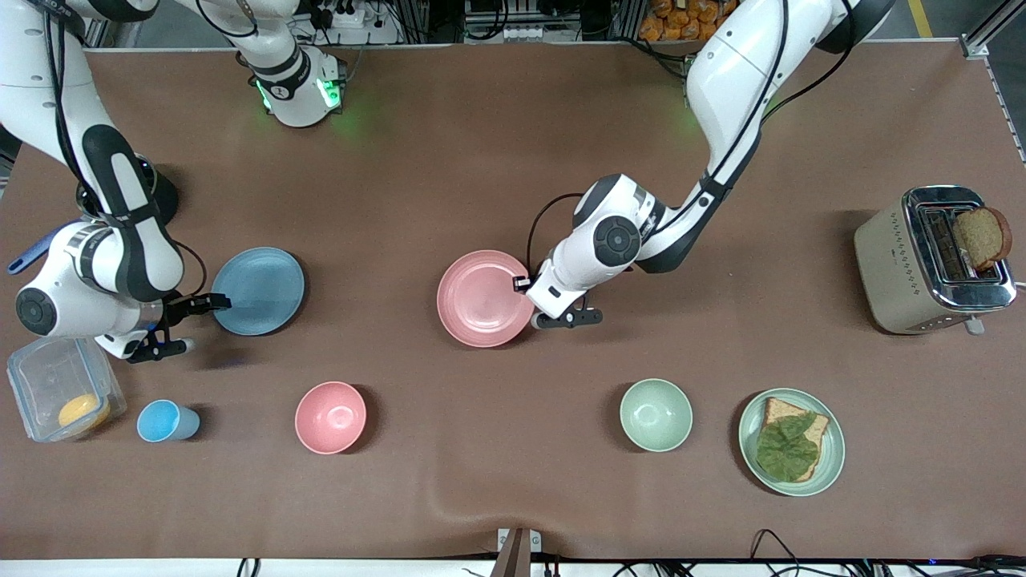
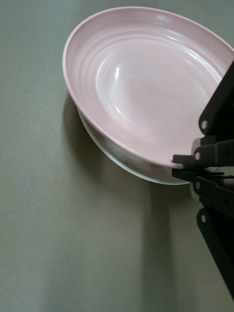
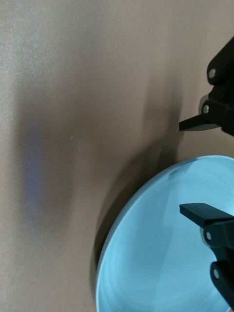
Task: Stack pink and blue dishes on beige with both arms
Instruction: 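Lower the pink plate onto the beige plate while the right gripper lifts blue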
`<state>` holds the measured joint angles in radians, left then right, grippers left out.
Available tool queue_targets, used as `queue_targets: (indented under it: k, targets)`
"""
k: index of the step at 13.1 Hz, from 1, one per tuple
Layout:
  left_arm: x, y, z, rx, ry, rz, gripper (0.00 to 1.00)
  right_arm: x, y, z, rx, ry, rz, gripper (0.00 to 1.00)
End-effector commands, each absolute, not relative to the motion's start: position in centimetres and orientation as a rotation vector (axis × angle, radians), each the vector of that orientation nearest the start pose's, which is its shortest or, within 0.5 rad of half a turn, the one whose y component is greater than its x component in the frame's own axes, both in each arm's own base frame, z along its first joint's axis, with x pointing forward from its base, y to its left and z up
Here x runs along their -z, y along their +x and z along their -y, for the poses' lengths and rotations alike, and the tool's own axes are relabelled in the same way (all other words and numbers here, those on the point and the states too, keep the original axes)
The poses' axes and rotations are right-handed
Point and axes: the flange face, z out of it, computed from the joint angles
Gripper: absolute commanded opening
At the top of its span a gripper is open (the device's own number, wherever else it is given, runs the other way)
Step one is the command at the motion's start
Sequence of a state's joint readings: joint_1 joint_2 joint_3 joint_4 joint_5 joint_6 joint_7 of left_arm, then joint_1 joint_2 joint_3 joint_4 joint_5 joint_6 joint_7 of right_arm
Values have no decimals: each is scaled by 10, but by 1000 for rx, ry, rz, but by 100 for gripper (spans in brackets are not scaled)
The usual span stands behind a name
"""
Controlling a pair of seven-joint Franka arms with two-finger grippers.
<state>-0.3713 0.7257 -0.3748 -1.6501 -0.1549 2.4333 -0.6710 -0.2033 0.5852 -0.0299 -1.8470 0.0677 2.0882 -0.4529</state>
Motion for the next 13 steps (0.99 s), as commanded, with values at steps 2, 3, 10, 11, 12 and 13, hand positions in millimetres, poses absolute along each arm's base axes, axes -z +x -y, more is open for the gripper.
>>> queue_targets:
  k: [2,3,10,11,12,13]
  targets:
    - [-221,536,449,-262,-3440,280,0,-173,590,150,-460,-2911,274,60]
    - [-221,534,450,-264,-3438,286,0,-172,588,149,-474,-2905,272,35]
    - [-212,524,458,-273,-3426,249,0,-197,594,147,-583,-2811,248,0]
    - [-209,526,457,-255,-3416,231,0,-197,595,146,-572,-2791,251,0]
    - [-208,527,456,-243,-3410,215,0,-197,594,145,-578,-2781,269,0]
    - [-204,527,456,-244,-3406,207,0,-201,593,141,-601,-2761,271,0]
